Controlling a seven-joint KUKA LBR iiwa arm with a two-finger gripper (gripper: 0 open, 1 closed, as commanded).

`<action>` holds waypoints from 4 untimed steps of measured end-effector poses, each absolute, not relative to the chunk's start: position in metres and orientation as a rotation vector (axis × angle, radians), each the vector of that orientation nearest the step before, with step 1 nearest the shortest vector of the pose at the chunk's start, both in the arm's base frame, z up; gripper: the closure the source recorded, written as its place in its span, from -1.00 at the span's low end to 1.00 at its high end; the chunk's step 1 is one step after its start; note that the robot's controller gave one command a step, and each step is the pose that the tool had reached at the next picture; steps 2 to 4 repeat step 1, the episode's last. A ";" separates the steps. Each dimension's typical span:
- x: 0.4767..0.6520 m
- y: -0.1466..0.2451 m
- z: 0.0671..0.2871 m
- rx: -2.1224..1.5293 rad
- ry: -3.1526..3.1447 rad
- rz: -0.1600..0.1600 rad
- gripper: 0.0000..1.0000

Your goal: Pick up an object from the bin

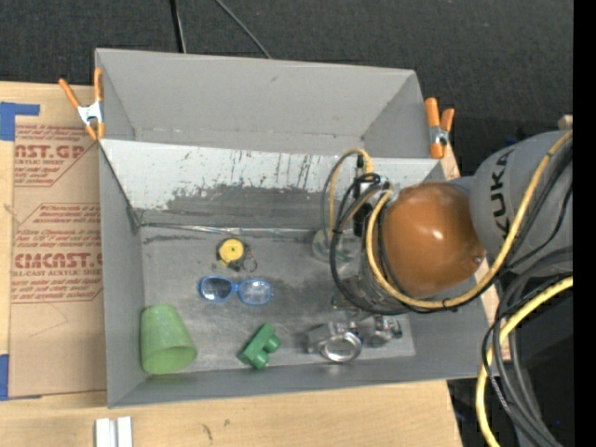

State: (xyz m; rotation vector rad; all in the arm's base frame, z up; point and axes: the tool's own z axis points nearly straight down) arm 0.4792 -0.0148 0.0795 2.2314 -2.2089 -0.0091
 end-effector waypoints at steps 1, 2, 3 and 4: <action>0.480 -0.015 0.081 2.232 -2.210 -0.005 1.00; 0.480 -0.015 0.081 2.232 -2.210 -0.005 1.00; 0.480 -0.015 0.081 2.232 -2.210 -0.005 1.00; 0.480 -0.015 0.081 2.232 -2.210 -0.005 1.00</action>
Offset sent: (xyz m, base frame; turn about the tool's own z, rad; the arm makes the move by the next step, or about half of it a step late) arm 0.0000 0.0000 0.0000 0.0000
